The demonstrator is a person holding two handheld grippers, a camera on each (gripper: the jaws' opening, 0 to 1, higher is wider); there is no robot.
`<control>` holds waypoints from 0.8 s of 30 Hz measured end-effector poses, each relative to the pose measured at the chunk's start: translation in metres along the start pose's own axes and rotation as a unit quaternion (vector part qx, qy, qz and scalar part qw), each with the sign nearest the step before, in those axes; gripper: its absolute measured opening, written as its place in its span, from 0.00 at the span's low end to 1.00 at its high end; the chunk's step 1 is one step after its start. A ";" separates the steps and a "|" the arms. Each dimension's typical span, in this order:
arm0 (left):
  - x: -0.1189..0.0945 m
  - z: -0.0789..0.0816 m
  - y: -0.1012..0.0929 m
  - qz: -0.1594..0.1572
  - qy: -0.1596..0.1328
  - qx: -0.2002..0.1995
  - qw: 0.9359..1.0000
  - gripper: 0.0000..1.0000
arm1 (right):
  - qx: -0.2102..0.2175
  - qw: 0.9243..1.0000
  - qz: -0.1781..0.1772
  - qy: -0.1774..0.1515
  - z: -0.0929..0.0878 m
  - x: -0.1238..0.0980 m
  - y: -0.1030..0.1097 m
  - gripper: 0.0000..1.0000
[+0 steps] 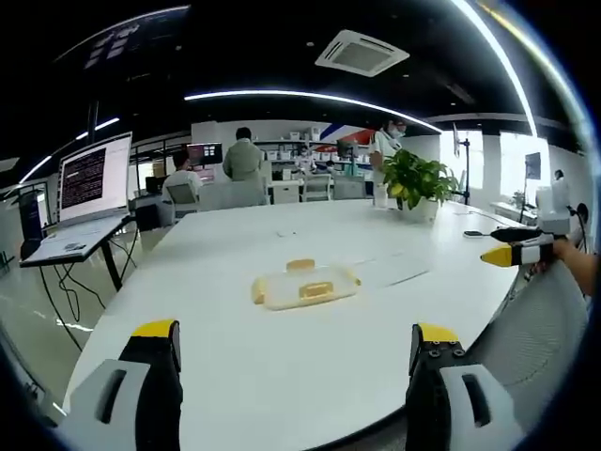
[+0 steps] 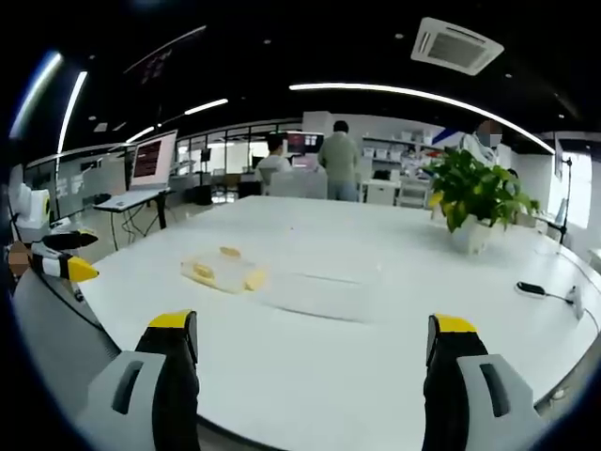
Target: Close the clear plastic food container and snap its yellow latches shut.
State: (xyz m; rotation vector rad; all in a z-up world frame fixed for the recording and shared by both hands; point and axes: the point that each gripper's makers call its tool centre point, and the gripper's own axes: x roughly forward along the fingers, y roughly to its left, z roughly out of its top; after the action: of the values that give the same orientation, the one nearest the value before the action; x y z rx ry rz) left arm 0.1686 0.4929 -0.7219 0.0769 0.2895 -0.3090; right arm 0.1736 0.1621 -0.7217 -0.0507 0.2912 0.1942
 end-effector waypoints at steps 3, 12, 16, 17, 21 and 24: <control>0.000 -0.002 -0.001 -0.003 0.006 -0.002 1.000 0.99 | 0.003 1.000 -0.001 -0.002 0.001 -0.001 0.000 1.00; 0.001 -0.004 0.001 0.002 0.014 -0.001 1.000 0.97 | 0.000 1.000 0.001 0.003 -0.001 -0.001 0.001 0.96; 0.001 -0.006 -0.001 -0.003 0.022 0.000 1.000 0.94 | -0.001 1.000 0.000 0.005 -0.002 -0.002 0.001 0.95; 0.001 -0.006 -0.001 -0.004 0.020 0.001 1.000 0.94 | 0.000 1.000 0.000 0.003 -0.001 -0.002 0.001 0.95; 0.000 -0.005 0.001 0.001 0.018 0.002 1.000 0.94 | -0.001 1.000 0.005 0.005 -0.002 -0.002 0.002 0.93; 0.000 -0.005 0.002 0.003 0.018 0.001 1.000 0.94 | -0.001 1.000 0.008 0.006 -0.002 -0.001 0.003 0.91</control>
State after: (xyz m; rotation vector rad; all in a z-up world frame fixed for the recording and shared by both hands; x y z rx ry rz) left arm 0.1682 0.4957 -0.7272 0.0852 0.3246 -0.3027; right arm 0.1712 0.1651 -0.7234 -0.0525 0.3029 0.2098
